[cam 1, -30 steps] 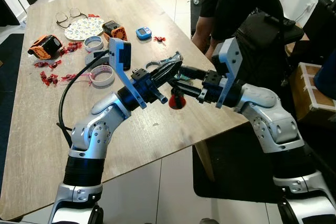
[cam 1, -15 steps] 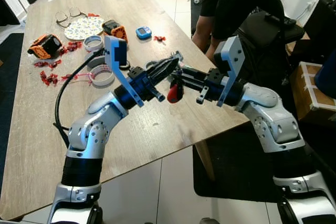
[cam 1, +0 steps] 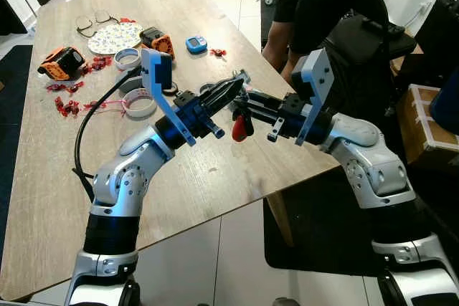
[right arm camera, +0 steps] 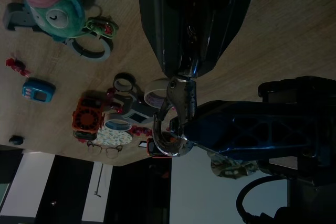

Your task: Hang keys on a hook

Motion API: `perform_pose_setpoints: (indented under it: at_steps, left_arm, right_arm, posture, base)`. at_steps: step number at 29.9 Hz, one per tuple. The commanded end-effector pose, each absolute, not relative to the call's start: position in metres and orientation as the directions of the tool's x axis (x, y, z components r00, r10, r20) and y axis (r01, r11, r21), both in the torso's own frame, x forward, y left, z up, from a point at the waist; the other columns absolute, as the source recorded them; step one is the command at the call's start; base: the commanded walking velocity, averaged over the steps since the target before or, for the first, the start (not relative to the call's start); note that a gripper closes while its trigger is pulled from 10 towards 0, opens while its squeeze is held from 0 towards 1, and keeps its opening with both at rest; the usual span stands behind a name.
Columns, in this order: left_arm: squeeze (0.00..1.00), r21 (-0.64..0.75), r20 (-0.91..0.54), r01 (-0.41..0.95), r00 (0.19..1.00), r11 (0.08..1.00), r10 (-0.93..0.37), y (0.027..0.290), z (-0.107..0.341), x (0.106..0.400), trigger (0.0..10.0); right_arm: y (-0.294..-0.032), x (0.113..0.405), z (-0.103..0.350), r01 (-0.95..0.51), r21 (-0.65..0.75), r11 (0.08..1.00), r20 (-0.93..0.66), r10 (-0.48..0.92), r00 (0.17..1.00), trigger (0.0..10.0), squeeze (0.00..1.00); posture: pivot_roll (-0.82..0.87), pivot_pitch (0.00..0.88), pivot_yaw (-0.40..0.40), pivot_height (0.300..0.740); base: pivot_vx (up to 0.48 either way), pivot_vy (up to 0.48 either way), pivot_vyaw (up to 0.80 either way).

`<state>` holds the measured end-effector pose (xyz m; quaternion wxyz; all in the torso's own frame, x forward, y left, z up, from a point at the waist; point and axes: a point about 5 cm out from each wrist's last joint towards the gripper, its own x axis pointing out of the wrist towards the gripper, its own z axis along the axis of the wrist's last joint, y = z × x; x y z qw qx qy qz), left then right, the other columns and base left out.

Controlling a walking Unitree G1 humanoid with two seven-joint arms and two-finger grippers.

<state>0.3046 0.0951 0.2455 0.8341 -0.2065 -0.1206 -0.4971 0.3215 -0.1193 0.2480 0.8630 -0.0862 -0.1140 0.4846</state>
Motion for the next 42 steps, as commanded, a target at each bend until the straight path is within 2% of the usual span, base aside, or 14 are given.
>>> perform_pose_setpoints:
  at_steps: [1, 2, 3, 4, 5, 9, 24, 25, 33, 37, 38, 42]
  left_arm:
    - [0.26, -0.237, 0.389, 0.886, 0.462, 0.398, -0.797, 0.090, 0.242, 0.302, 10.0]
    - [0.25, -0.239, 0.386, 0.885, 0.465, 0.400, -0.797, 0.090, 0.242, 0.303, 10.0]
    - [0.30, -0.239, 0.384, 0.885, 0.464, 0.400, -0.798, 0.090, 0.241, 0.303, 10.0]
    - [0.52, -0.250, 0.381, 0.889, 0.455, 0.384, -0.805, 0.089, 0.241, 0.302, 10.0]
    - [1.00, -0.251, 0.381, 0.891, 0.450, 0.378, -0.807, 0.089, 0.241, 0.302, 10.0]
    - [1.00, -0.248, 0.382, 0.897, 0.437, 0.365, -0.814, 0.088, 0.242, 0.301, 10.0]
    - [1.00, -0.276, 0.371, 0.862, 0.504, 0.426, -0.780, 0.103, 0.240, 0.309, 10.0]
    - [0.00, -0.274, 0.362, 0.861, 0.505, 0.428, -0.783, 0.103, 0.239, 0.309, 10.0]
    - [0.00, -0.275, 0.318, 0.848, 0.526, 0.454, -0.789, 0.107, 0.228, 0.312, 10.0]
    - [0.00, -0.286, 0.299, 0.836, 0.543, 0.469, -0.785, 0.109, 0.222, 0.314, 10.0]
    - [0.00, -0.288, 0.300, 0.835, 0.544, 0.469, -0.784, 0.109, 0.222, 0.314, 10.0]
    - [0.00, -0.286, 0.307, 0.839, 0.538, 0.463, -0.785, 0.107, 0.223, 0.313, 10.0]
  right_arm:
    - [-0.111, 0.318, 0.255, -0.825, -0.291, 0.484, 0.128, 0.875, 0.467, 10.0, 0.00]
    - [-0.110, 0.318, 0.255, -0.826, -0.291, 0.483, 0.129, 0.875, 0.466, 10.0, 0.00]
    - [-0.110, 0.318, 0.255, -0.826, -0.291, 0.483, 0.129, 0.875, 0.466, 10.0, 0.00]
    - [-0.110, 0.318, 0.255, -0.825, -0.292, 0.483, 0.129, 0.875, 0.466, 10.0, 0.00]
    - [-0.110, 0.318, 0.255, -0.826, -0.292, 0.482, 0.129, 0.875, 0.466, 10.0, 0.00]
    - [-0.110, 0.318, 0.255, -0.826, -0.294, 0.482, 0.130, 0.876, 0.465, 10.0, 0.00]
    - [-0.110, 0.316, 0.251, -0.830, -0.279, 0.483, 0.127, 0.876, 0.466, 10.0, 0.00]
    - [-0.109, 0.316, 0.251, -0.833, -0.277, 0.479, 0.126, 0.878, 0.463, 10.0, 0.00]
    - [-0.105, 0.313, 0.250, -0.850, -0.272, 0.450, 0.128, 0.893, 0.432, 10.0, 0.00]
    - [-0.102, 0.308, 0.251, -0.870, -0.268, 0.413, 0.129, 0.911, 0.393, 10.0, 0.00]
    - [-0.099, 0.300, 0.249, -0.897, -0.263, 0.356, 0.109, 0.935, 0.339, 10.0, 0.00]
    - [-0.098, 0.297, 0.247, -0.903, -0.264, 0.339, 0.098, 0.941, 0.324, 10.0, 0.00]
  posture:
    - [-0.18, 0.147, 0.105, 0.740]
    - [-0.18, 0.147, 0.105, 0.740]
    - [-0.18, 0.146, 0.108, 0.740]
    - [-0.18, 0.146, 0.108, 0.740]
    - [-0.18, 0.146, 0.108, 0.740]
    - [-0.18, 0.146, 0.108, 0.740]
    - [-0.18, 0.142, 0.104, 0.740]
    - [-0.18, 0.141, 0.103, 0.740]
    - [-0.18, 0.141, 0.103, 0.740]
    - [-0.18, 0.146, 0.105, 0.740]
    - [-0.18, 0.153, 0.106, 0.740]
    - [-0.18, 0.153, 0.106, 0.740]
  base:
    - [0.000, 0.000, 0.00]
    - [0.000, 0.000, 0.00]
    - [0.000, 0.000, 0.00]
    - [0.000, 0.000, 0.00]
    - [0.000, 0.000, 0.00]
    - [0.000, 0.000, 0.00]
    - [0.000, 0.000, 0.00]
    - [0.000, 0.000, 0.00]
    - [0.000, 0.000, 0.00]
    - [0.000, 0.000, 0.00]
    - [0.000, 0.000, 0.00]
    - [0.000, 0.000, 0.00]
